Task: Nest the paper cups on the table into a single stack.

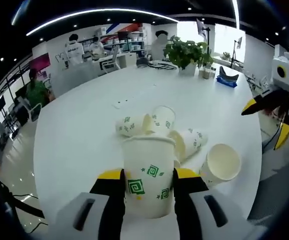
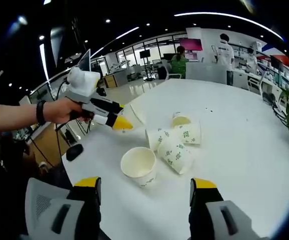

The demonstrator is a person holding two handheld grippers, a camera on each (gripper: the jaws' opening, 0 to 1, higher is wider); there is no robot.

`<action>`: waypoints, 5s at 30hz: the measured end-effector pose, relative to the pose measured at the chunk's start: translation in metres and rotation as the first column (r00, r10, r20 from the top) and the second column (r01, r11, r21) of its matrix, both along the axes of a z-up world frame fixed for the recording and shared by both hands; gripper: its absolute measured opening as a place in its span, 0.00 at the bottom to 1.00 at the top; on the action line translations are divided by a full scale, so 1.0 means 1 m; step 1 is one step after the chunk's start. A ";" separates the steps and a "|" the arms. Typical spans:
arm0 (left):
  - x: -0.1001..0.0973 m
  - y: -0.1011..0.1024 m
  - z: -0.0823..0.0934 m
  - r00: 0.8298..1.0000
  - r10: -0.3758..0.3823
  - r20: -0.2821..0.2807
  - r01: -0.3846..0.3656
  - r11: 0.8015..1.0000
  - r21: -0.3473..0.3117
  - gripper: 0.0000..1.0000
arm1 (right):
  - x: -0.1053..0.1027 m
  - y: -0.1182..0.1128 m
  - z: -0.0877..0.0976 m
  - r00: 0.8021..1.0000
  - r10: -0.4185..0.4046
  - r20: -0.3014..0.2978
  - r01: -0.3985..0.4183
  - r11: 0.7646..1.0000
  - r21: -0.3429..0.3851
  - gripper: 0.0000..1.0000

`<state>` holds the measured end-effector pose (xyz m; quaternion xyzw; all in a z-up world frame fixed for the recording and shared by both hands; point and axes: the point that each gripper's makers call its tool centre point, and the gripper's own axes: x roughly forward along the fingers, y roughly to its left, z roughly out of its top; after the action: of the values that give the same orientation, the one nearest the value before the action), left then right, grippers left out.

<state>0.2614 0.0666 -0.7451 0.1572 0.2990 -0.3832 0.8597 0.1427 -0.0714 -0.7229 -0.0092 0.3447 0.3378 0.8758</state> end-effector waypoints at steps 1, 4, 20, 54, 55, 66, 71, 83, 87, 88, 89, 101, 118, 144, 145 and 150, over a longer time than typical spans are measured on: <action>-0.002 -0.002 0.000 1.000 -0.009 0.004 0.009 1.000 0.002 0.36 | 0.001 0.002 0.003 1.000 0.007 0.002 -0.007 1.000 0.000 0.72; -0.016 -0.011 0.000 0.999 -0.043 0.018 0.043 0.999 0.022 0.36 | 0.009 0.009 0.006 0.999 0.033 0.007 -0.033 0.999 -0.001 0.71; -0.043 -0.022 0.009 0.979 -0.182 0.090 0.176 0.982 0.073 0.36 | 0.037 0.052 0.029 0.991 0.134 -0.006 -0.133 0.987 0.085 0.59; -0.098 -0.074 0.032 0.918 -0.344 0.197 0.329 0.939 0.103 0.36 | 0.023 0.114 0.019 0.946 0.279 -0.168 -0.241 0.947 0.214 0.34; -0.099 -0.075 0.032 0.917 -0.346 0.198 0.333 0.938 0.100 0.37 | 0.019 0.115 0.018 0.942 0.287 -0.175 -0.247 0.945 0.216 0.31; -0.115 -0.076 0.029 0.901 -0.382 0.203 0.362 0.923 0.130 0.37 | 0.001 0.114 0.014 0.931 0.310 -0.193 -0.270 0.940 0.211 0.08; -0.118 -0.079 0.029 0.900 -0.385 0.203 0.364 0.921 0.137 0.38 | -0.005 0.113 0.012 0.924 0.336 -0.182 -0.308 0.937 0.166 0.02; -0.117 -0.056 0.031 0.940 -0.288 0.183 0.276 0.957 0.091 0.39 | -0.001 0.091 0.018 0.940 0.313 -0.138 -0.305 0.949 0.075 0.00; -0.119 -0.048 0.028 0.951 -0.257 0.173 0.247 0.966 0.080 0.39 | 0.006 0.082 0.018 0.943 0.304 -0.138 -0.301 0.953 0.042 0.00; -0.119 -0.046 0.028 0.953 -0.249 0.171 0.239 0.968 0.076 0.39 | 0.008 0.079 0.016 0.942 0.307 -0.137 -0.307 0.951 0.026 0.00; -0.119 -0.044 0.027 0.956 -0.241 0.168 0.232 0.970 0.071 0.39 | 0.009 0.077 0.016 0.941 0.310 -0.135 -0.311 0.950 0.014 0.00; -0.122 -0.031 0.018 0.981 -0.157 0.112 0.155 0.988 0.024 0.43 | 0.010 0.067 0.003 0.921 0.366 -0.133 -0.384 0.910 -0.154 0.00; -0.127 -0.013 0.007 0.992 -0.104 0.072 0.103 0.994 0.020 0.45 | 0.012 0.074 -0.017 0.874 0.454 -0.173 -0.485 0.833 -0.268 0.00; -0.121 0.007 -0.007 0.996 -0.075 0.045 0.073 0.997 0.031 0.44 | 0.012 0.077 -0.040 0.840 0.494 -0.224 -0.543 0.763 -0.350 0.00; -0.121 0.007 -0.007 0.996 -0.074 0.045 0.073 0.997 0.031 0.44 | 0.014 0.078 -0.042 0.839 0.494 -0.226 -0.544 0.762 -0.352 0.00; -0.122 0.010 -0.010 0.996 -0.081 0.044 0.079 0.996 0.051 0.44 | 0.013 0.078 -0.044 0.834 0.500 -0.233 -0.551 0.756 -0.354 0.01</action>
<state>0.1398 0.0763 -0.7547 0.1988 0.2820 -0.4061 0.8462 0.1558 0.0066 -0.7673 -0.2665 0.4442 0.4909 0.7005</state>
